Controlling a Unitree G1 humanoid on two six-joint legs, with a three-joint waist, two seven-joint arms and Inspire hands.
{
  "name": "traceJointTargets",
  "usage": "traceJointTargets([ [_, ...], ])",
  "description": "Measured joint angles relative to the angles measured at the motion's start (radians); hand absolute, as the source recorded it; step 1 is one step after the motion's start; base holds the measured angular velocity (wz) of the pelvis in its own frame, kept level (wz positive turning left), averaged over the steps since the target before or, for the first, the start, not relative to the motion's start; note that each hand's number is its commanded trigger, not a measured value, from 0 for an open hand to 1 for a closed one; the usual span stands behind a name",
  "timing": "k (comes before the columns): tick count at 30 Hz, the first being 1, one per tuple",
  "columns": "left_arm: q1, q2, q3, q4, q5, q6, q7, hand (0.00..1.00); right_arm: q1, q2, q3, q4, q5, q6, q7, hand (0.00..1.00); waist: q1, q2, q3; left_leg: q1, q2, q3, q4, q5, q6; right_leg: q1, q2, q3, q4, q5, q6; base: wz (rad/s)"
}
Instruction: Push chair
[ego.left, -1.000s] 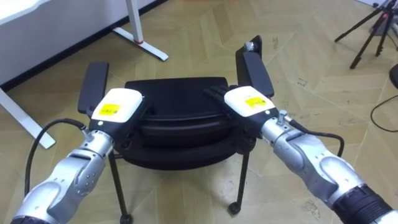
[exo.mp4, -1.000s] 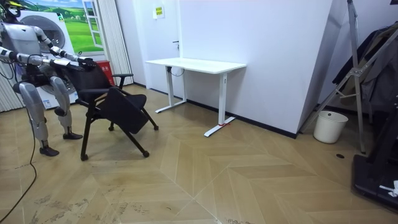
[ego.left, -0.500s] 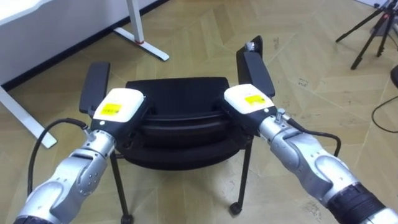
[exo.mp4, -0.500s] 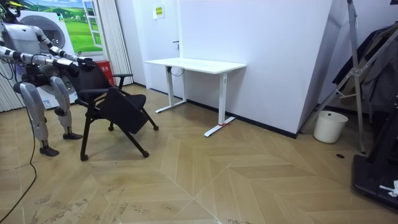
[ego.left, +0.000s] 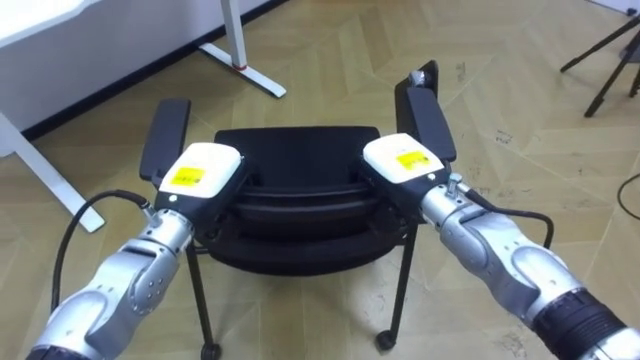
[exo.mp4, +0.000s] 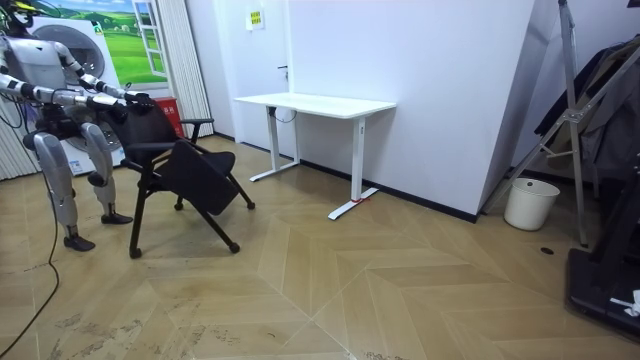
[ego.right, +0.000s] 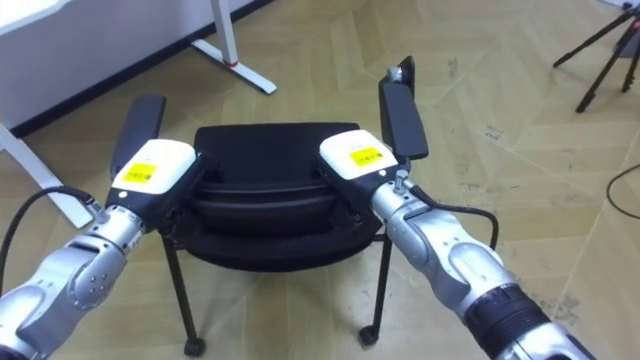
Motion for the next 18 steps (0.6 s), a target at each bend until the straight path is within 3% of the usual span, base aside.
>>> traceJointTargets([
  [11, 0.000, 0.001, -0.004, -0.001, 0.002, -0.007, 0.004, 1.00, 0.008, -0.007, 0.000, 0.000, -0.024, -0.016, -0.015, 1.00, 0.006, -0.010, -0.0039, -0.001, -0.002, -0.009, 0.000, 0.000, 0.000, 0.004, -0.001, -0.002, -0.005, 0.000, 0.000, 0.01],
  [18, -0.010, 0.001, -0.013, 0.028, 0.012, -0.023, 0.004, 1.00, 0.013, 0.005, 0.000, 0.039, -0.018, -0.034, -0.021, 1.00, 0.009, -0.026, -0.0042, 0.022, -0.001, -0.048, 0.004, 0.000, 0.000, 0.036, 0.001, -0.028, -0.005, -0.001, 0.001, 0.07],
])
